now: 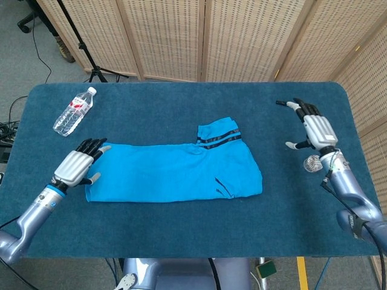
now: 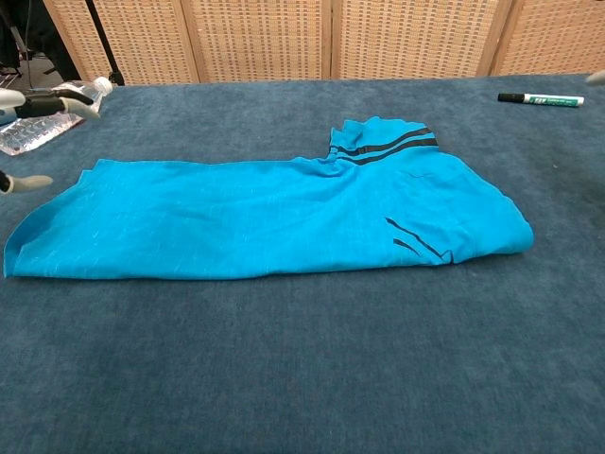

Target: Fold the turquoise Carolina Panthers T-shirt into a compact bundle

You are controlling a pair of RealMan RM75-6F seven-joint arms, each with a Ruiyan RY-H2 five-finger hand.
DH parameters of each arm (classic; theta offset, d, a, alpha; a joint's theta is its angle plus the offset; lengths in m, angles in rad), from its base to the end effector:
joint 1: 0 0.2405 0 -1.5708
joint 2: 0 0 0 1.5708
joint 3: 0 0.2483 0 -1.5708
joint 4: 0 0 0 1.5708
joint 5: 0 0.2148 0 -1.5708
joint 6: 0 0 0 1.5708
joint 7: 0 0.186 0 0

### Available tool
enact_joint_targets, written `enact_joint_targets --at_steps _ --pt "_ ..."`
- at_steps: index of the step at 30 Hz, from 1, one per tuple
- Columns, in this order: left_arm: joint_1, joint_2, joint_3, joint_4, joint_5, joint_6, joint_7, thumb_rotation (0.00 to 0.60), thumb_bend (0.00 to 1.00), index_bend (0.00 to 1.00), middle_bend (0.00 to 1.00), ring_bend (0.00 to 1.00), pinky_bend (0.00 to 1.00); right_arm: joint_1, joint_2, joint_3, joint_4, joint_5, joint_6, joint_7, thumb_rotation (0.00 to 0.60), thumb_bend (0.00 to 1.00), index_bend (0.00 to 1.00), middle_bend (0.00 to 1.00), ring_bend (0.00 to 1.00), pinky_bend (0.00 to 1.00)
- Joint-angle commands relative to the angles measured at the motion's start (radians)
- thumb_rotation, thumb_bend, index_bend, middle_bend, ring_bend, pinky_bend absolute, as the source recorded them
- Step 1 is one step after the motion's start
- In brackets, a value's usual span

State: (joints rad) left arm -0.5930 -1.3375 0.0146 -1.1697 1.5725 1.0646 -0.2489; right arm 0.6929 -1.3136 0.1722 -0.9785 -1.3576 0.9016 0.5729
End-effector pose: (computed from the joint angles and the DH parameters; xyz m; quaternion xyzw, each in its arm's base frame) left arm -0.2619 0.3677 0.0498 -0.7644 -0.3430 -0.3489 0.4200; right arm -0.2679 -0.4621 0.1361 0.6143 -0.4456 0.4400 0.4800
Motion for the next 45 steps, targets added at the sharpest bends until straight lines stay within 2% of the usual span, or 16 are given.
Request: enact_joint_targets --at_steps 1,5,11,15,20,28,36,45 --pt "0.006 0.005 0.089 0.155 0.134 0.081 -0.159 0.6 0.35 0.0 0.0 0.0 0.0 -0.076 0.054 -0.023 -0.067 0.007 0.067 -0.008 0.6 0.0 0.0 0.0 0.0 0.0" --pt "0.014 -0.041 0.15 0.347 0.229 0.174 -0.301 0.6 0.31 0.0 0.0 0.0 0.0 -0.148 0.09 -0.036 -0.105 0.006 0.136 0.013 0.6 0.0 0.0 0.0 0.0 0.0" --pt "0.052 -0.138 0.209 0.651 0.308 0.34 -0.462 0.6 0.16 0.0 0.0 0.0 0.0 -0.223 0.128 -0.047 -0.152 -0.003 0.212 0.02 0.6 0.0 0.0 0.0 0.0 0.0" --pt "0.075 -0.188 0.234 0.785 0.329 0.39 -0.511 0.6 0.01 0.0 0.0 0.0 0.0 -0.255 0.133 -0.045 -0.17 0.006 0.246 0.008 0.6 0.0 0.0 0.0 0.0 0.0" --pt "0.114 -0.271 0.25 0.95 0.336 0.465 -0.542 0.6 0.0 0.0 0.0 0.0 0.0 -0.32 0.103 -0.035 -0.166 0.02 0.345 -0.041 0.6 0.0 0.0 0.0 0.0 0.0" --pt "0.134 -0.33 0.273 1.048 0.347 0.519 -0.544 0.6 0.0 0.0 0.0 0.0 0.0 -0.382 0.054 -0.035 -0.132 -0.002 0.448 -0.06 0.6 0.0 0.0 0.0 0.0 0.0" --pt "0.137 -0.352 0.298 1.073 0.353 0.479 -0.527 0.6 0.0 0.0 0.0 0.0 0.0 -0.387 0.049 -0.024 -0.116 -0.021 0.454 -0.022 0.6 0.0 0.0 0.0 0.0 0.0" --pt "0.142 -0.375 0.292 1.078 0.332 0.434 -0.525 0.6 0.0 0.0 0.0 0.0 0.0 -0.389 0.046 -0.018 -0.108 -0.028 0.443 -0.01 0.6 0.0 0.0 0.0 0.0 0.0"
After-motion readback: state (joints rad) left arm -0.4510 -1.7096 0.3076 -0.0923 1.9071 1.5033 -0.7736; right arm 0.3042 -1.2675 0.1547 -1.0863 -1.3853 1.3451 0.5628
